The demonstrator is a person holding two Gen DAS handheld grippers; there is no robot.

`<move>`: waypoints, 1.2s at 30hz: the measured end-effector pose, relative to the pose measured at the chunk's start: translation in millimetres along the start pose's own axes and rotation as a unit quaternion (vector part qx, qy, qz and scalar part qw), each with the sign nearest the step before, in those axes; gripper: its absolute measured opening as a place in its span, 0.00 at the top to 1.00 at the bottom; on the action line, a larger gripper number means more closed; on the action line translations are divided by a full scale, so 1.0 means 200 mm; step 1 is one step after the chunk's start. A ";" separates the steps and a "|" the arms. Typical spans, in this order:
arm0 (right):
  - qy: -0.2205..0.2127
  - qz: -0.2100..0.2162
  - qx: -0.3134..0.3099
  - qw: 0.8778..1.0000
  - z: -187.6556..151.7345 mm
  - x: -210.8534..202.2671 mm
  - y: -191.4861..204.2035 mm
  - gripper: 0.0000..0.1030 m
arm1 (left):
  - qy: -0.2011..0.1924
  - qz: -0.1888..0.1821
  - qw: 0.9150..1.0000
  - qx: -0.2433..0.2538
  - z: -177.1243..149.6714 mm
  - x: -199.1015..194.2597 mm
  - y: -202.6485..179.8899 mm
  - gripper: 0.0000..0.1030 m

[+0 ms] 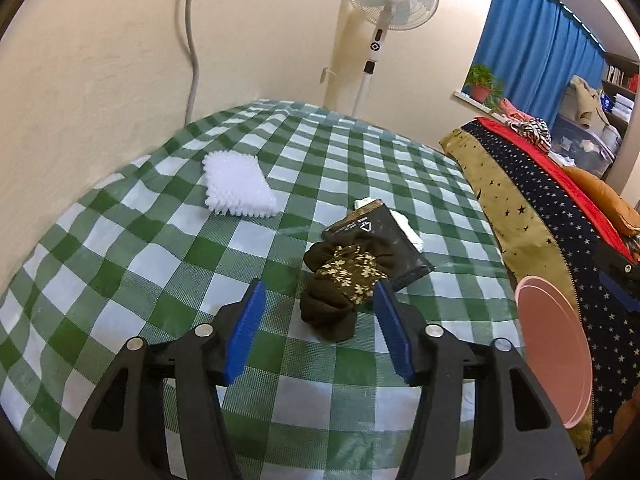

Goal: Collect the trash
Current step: 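Move the left gripper to the brown floral cloth while the right approaches the black pouch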

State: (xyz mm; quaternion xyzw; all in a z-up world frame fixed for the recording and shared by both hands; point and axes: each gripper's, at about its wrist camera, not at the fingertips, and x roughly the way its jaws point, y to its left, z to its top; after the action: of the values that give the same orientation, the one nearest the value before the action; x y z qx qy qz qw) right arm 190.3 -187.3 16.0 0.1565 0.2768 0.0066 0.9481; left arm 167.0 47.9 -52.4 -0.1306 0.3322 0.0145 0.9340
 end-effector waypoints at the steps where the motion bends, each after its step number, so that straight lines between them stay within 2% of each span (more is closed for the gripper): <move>1: 0.003 0.002 0.000 1.000 -0.01 0.02 0.01 0.60 | 0.002 -0.002 1.000 0.000 0.00 0.01 0.00 0.46; 15: 0.033 0.021 -0.011 0.999 -0.05 0.22 0.06 0.60 | 0.044 -0.030 0.999 0.005 0.01 0.17 -0.04 0.43; 16: 0.037 0.023 -0.010 0.999 -0.06 0.24 0.06 0.60 | 0.047 -0.031 0.998 0.007 0.01 0.17 -0.04 0.43; 17: 0.040 0.025 -0.010 0.999 -0.06 0.25 0.07 0.60 | 0.048 -0.030 0.998 0.007 0.01 0.17 -0.04 0.50; 18: 0.043 0.027 -0.010 0.999 -0.06 0.26 0.07 0.60 | 0.053 -0.028 0.998 0.008 0.01 0.18 -0.04 0.58; 20: 0.049 0.030 -0.014 0.998 -0.07 0.29 0.09 0.60 | 0.054 -0.023 0.998 0.004 0.01 0.18 -0.02 0.65; 23: 0.058 0.039 -0.024 0.997 -0.09 0.33 0.14 0.60 | 0.045 -0.007 0.999 -0.001 0.02 0.16 0.01 0.70; 30: 0.081 0.059 -0.039 0.994 -0.12 0.44 0.24 0.59 | 0.028 0.036 0.998 -0.031 0.05 0.13 0.13 0.71; 36: 0.111 0.069 -0.051 0.990 -0.17 0.54 0.29 0.59 | 0.028 0.046 0.998 -0.028 0.05 0.13 0.13 0.71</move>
State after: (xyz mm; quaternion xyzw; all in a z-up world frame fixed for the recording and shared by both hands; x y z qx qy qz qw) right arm 267.8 -111.5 -48.9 0.1248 0.3682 0.1034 0.9155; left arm 190.7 74.0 -68.1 -0.1411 0.3639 0.0633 0.9185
